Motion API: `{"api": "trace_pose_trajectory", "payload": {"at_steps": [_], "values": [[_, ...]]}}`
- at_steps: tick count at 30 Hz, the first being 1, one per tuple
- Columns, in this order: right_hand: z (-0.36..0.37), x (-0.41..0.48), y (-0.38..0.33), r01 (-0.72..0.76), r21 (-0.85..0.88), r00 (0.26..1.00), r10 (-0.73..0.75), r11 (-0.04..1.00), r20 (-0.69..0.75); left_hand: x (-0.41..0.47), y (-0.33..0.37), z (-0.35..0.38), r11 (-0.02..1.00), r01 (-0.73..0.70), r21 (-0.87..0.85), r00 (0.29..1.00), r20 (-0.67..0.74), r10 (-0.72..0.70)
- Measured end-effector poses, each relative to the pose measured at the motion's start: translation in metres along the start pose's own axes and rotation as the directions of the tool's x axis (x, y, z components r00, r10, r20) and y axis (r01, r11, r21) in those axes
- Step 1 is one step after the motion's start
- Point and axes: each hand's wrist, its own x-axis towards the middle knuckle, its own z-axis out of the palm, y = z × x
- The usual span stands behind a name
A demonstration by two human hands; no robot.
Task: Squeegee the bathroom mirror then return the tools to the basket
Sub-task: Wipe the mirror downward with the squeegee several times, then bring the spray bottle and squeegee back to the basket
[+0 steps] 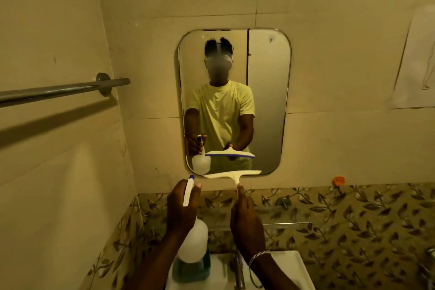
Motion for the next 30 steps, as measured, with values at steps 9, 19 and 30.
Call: {"api": "trace_pose_trajectory", "payload": {"at_steps": [9, 19, 30], "values": [[-0.092, 0.049, 0.015, 0.068, 0.097, 0.950, -0.035, 0.993, -0.309, 0.044, 0.074, 0.056, 0.981, -0.072, -0.178, 0.997, 0.010, 0.075], [-0.123, 0.034, 0.034, 0.010, 0.140, 0.932, 0.042, 0.990, -0.359, 0.051, 0.119, 0.093, 0.958, -0.208, -0.196, 0.977, 0.010, 0.214], [-0.175, 0.016, 0.107, -0.110, 0.062, 0.904, 0.126, 0.992, -0.408, -0.007, 0.145, 0.177, 0.942, -0.173, -0.286, 0.964, 0.147, 0.222]]}}
